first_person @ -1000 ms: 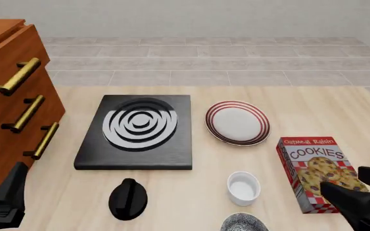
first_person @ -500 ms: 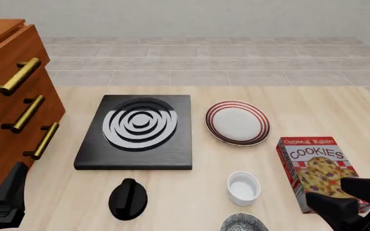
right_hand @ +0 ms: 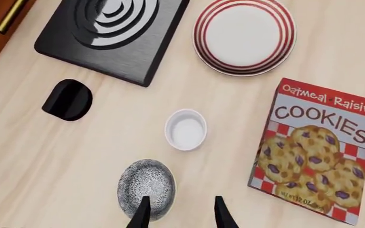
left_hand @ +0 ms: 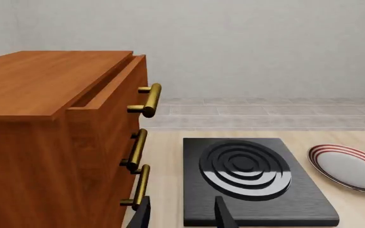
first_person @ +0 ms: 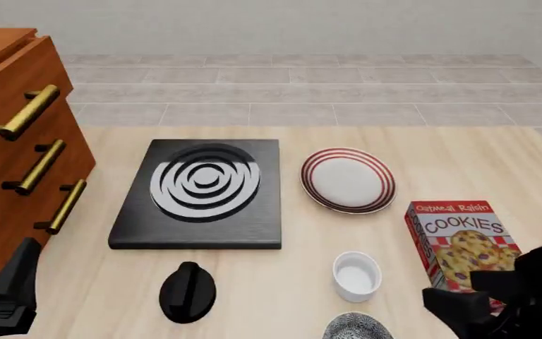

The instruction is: Pick the akita bowl next to the ramekin and place it on the plate.

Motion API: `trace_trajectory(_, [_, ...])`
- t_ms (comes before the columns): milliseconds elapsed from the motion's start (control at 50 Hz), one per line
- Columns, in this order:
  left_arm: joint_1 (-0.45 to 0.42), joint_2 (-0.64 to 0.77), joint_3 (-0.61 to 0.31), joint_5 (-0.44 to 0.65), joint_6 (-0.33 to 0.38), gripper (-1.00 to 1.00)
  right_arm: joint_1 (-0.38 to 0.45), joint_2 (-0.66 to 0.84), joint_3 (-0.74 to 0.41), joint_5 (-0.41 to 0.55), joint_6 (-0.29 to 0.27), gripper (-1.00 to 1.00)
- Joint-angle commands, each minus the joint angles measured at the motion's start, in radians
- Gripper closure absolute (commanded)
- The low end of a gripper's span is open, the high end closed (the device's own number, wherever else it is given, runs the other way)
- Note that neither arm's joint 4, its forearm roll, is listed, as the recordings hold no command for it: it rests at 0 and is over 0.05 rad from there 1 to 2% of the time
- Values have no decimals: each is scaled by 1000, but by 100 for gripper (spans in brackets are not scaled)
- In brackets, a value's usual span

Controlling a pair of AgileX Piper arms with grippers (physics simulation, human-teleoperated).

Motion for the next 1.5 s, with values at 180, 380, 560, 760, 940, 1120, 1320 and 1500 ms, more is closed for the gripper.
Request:
trace_trajectory(180, [0, 0, 0, 0, 0, -100, 56, 61, 62, -87, 63, -100])
trace_trajectory(380, [0, 0, 0, 0, 0, -100, 74, 95, 87, -135, 81, -100])
trace_trajectory(560, [0, 0, 0, 0, 0, -100, 88, 131, 114, -186, 95, -100])
trace_trajectory(760, [0, 0, 0, 0, 0, -100, 102, 171, 145, -234, 107, -100])
trace_trajectory(940, [0, 0, 0, 0, 0, -100, 116, 208, 149, -254, 108, -100])
trace_trajectory(1120, [0, 0, 0, 0, 0, -100, 129, 226, 158, -270, 121, -100])
trace_trajectory(1320, [0, 0, 0, 0, 0, -100, 153, 250, 173, -294, 125, -100])
trace_trajectory(1500, [0, 0, 0, 0, 0, -100, 165, 272, 183, -318, 130, -100])
